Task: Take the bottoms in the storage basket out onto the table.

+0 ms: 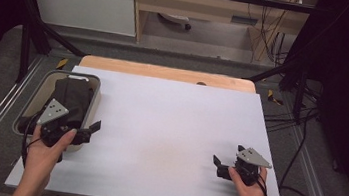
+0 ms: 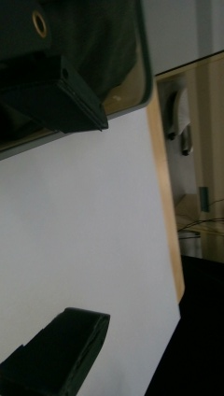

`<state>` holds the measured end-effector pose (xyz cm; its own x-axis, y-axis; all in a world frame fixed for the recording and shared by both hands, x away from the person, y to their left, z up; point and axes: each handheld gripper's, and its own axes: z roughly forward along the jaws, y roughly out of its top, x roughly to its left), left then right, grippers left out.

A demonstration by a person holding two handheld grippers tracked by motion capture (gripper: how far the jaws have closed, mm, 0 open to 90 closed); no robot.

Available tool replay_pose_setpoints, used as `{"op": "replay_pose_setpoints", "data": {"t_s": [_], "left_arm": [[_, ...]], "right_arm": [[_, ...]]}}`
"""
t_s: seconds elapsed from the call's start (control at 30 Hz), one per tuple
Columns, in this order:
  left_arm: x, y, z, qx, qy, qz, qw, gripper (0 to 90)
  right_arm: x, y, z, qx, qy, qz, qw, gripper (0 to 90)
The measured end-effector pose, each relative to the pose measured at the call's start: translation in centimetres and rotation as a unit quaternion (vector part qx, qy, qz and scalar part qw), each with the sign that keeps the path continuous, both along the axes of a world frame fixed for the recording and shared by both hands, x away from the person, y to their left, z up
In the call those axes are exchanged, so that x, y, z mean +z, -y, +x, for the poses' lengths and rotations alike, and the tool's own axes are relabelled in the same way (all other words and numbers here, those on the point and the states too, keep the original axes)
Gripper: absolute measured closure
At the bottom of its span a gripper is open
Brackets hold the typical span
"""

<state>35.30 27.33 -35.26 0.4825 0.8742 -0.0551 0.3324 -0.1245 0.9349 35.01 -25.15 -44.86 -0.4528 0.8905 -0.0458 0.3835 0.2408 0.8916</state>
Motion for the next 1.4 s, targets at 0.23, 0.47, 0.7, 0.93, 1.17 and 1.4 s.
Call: {"op": "replay_pose_setpoints", "data": {"t_s": [0.23, 0.47, 0.7, 0.93, 1.17, 1.4], "left_arm": [[3.3, -2.0, 3.3, 0.024, -0.009, 0.027, 0.9993, 8.0], [4.4, -5.0, 6.5, 0.05, -0.046, 0.048, 0.9966, 8.5], [3.7, -6.7, 8.1, 0.058, -0.074, 0.041, 0.9947, 8.0], [2.3, -8.5, 10.3, 0.064, -0.119, 0.063, 0.9888, 8.9], [-1.1, -9.2, 11.4, 0.089, -0.155, 0.093, 0.9795, 8.7], [-3.7, -9.7, 12.1, 0.094, -0.196, 0.09, 0.9718, 1.7]], "right_arm": [[0.0, -0.2, -0.1, -0.002, -0.004, -0.004, 1.0, 2.8], [-0.1, -0.3, 0.0, 0.0, -0.01, -0.009, 0.9999, 2.8], [-0.1, -0.4, 0.0, 0.002, -0.011, -0.014, 0.9998, 2.8], [-0.1, -0.7, 0.1, 0.005, -0.014, -0.019, 0.9997, 2.8], [-0.3, -0.8, 0.4, 0.01, -0.019, -0.039, 0.999, 3.0], [-0.1, -1.1, 0.2, 0.021, -0.016, -0.038, 0.9989, 2.6]]}}
